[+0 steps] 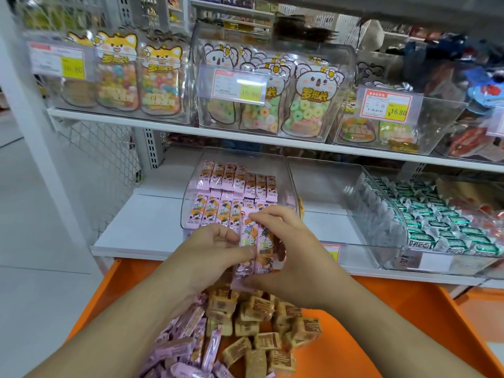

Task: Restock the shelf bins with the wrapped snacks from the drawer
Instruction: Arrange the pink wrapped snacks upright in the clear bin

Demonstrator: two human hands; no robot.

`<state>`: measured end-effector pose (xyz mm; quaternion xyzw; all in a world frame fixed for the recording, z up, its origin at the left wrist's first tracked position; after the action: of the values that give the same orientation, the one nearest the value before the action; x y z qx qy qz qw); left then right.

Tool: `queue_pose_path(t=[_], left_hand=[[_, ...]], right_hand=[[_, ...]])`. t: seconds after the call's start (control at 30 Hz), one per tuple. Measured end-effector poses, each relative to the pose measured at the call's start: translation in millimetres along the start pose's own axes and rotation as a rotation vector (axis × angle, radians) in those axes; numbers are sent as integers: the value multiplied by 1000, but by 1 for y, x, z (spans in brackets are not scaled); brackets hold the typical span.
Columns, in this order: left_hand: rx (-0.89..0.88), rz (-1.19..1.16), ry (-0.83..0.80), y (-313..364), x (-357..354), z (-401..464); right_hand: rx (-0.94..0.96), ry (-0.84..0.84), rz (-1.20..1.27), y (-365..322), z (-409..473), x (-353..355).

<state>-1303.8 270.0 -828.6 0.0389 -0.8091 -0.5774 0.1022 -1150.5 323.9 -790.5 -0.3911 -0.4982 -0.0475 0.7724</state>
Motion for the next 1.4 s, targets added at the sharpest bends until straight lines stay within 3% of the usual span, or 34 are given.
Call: queue_pose_path(t=[0.13, 0.3, 0.4, 0.5, 0.77, 0.97, 1.23, 1.4], left_hand=[[-118, 157, 100, 13, 16, 10], [-433, 723, 369, 37, 49, 18], [-343, 868, 359, 21, 62, 37], [-256, 859, 298, 4, 69, 48], [-280, 804, 346, -1, 74, 59], [-281, 785, 345, -2, 75, 57], [-281, 805, 344, 0, 73, 54], [-286, 786, 322, -2, 76, 52]], right_hand=[[-28, 40, -52, 11, 17, 10], [-133, 38, -163, 43, 78, 28], [-170, -14, -225, 65, 123, 35], [-199, -91, -266, 90, 163, 36], [-256, -212, -361, 129, 219, 23], [-245, -230, -309, 135, 225, 22], [-245, -300, -437, 139, 225, 15], [-188, -281, -443, 105, 201, 26]])
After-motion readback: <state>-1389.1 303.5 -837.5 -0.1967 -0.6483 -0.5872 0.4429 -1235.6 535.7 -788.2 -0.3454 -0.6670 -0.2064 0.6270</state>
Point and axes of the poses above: each hand's wrist, its own z-axis towards the middle knuckle, its own x-axis out of the back of the hand, y = z × x, the point moved 7 cm from there along z, towards the middle knuckle, and after that the axes turned 3 degrees about -y, right-handed, at the moved point
